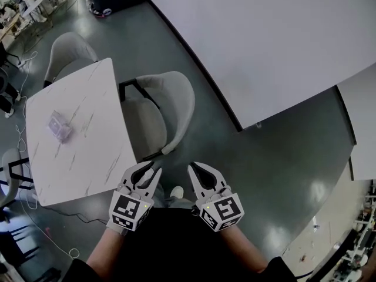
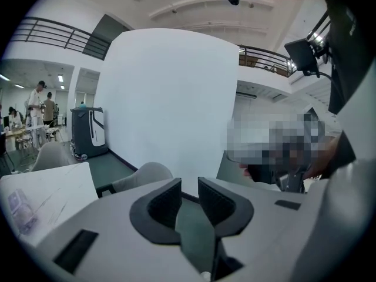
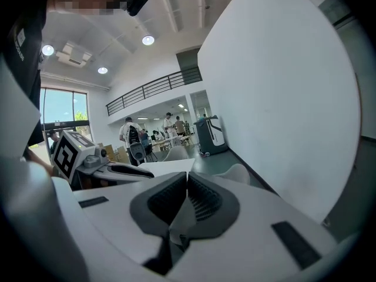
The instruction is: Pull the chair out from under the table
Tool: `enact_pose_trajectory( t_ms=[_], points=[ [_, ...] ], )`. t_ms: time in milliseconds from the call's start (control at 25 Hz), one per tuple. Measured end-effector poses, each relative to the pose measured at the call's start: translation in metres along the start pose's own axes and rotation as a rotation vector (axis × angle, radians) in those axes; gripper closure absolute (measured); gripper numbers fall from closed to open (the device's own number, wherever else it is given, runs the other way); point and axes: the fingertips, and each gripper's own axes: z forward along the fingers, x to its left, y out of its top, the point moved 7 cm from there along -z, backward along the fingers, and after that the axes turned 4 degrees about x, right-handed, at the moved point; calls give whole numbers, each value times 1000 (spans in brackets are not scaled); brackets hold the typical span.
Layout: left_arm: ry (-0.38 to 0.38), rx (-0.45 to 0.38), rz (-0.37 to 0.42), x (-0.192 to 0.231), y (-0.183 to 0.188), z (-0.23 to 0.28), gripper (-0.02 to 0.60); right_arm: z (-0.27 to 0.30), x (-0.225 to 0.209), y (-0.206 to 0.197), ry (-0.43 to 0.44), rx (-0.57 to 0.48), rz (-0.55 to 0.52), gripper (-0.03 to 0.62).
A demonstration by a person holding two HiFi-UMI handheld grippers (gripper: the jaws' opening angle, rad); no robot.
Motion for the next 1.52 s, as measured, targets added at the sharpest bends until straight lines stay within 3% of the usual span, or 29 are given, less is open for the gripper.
enact_pose_trajectory(
  t_ms=[280,440,680,1000,1520],
  points=[
    [-94,44,27,52,-1,20,499,44,5,10,-87,40,18,579],
    [-140,64,5,83,-5,33,486,67,11,15,-126,70,12,579],
    [-216,155,34,105,-28,60,479,91,14,18,-171,103,20,579],
    [-246,288,92,108,-57,110,449,91,-1,8,-202,136,50,579],
    [-192,481,172,86,-105,206,410,67,-47,-10,-209,208,84,579]
  ],
)
